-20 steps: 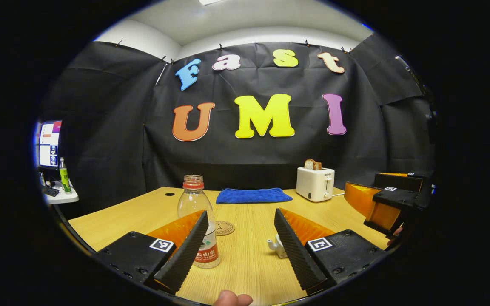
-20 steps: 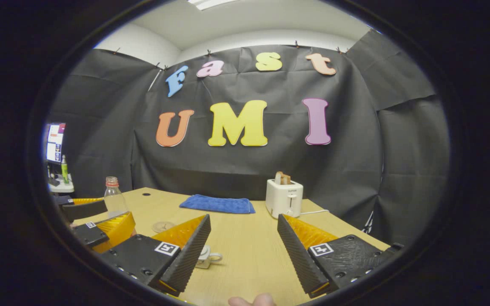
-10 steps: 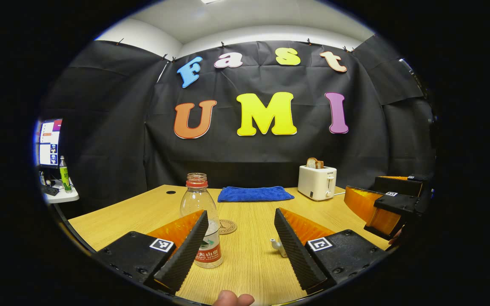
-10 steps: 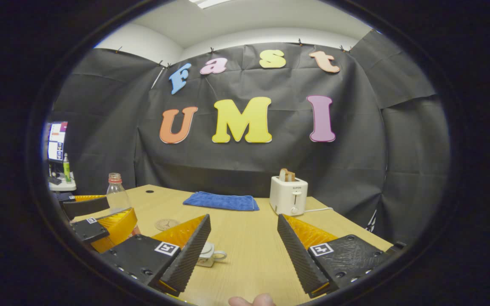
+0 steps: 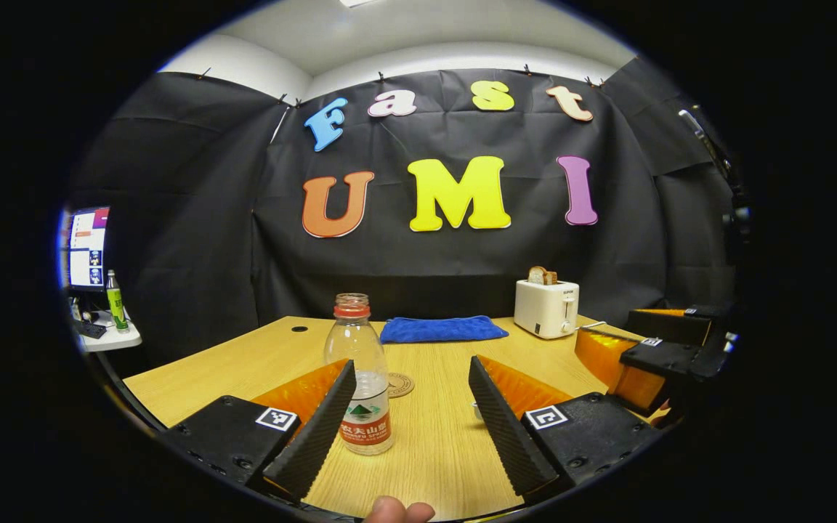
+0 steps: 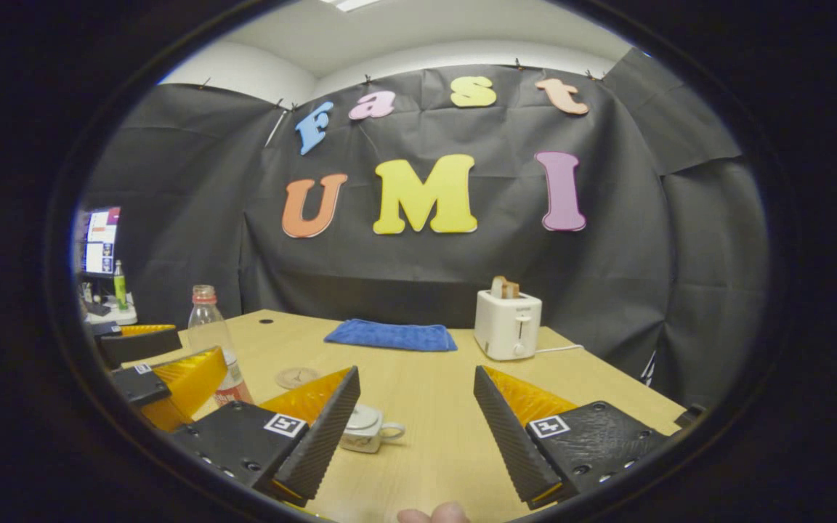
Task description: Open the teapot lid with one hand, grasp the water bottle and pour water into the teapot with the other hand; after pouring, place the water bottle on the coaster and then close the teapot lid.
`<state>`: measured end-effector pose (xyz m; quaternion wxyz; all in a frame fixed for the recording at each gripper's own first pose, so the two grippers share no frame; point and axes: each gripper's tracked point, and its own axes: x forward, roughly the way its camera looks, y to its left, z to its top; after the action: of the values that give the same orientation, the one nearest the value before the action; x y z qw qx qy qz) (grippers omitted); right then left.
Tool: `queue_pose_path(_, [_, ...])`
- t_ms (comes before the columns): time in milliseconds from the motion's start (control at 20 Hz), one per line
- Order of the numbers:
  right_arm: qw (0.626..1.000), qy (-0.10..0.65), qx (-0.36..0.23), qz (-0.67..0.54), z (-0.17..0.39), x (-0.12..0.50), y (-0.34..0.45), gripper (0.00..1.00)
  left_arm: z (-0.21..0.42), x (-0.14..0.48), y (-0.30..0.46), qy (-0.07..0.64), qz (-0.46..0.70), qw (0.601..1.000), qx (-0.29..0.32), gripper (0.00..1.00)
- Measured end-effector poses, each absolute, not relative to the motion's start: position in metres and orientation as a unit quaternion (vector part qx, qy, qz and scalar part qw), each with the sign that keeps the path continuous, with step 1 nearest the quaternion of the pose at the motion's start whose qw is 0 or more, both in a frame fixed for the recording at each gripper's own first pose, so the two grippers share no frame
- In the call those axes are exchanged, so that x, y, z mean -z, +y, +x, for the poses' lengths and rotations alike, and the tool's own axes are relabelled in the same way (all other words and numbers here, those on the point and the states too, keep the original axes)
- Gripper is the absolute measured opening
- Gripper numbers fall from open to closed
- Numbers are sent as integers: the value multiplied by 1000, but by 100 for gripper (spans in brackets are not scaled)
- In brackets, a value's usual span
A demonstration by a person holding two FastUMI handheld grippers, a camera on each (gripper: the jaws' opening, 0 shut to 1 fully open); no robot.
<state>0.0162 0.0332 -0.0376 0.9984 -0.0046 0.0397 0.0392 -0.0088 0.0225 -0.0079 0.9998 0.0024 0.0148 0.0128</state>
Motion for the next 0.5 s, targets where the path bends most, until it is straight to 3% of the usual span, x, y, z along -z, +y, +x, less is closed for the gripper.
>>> queue_pose_path(500, [994, 79, -74, -27, 58, 82, 82, 95, -28, 24, 73, 35, 1, 998, -55, 98])
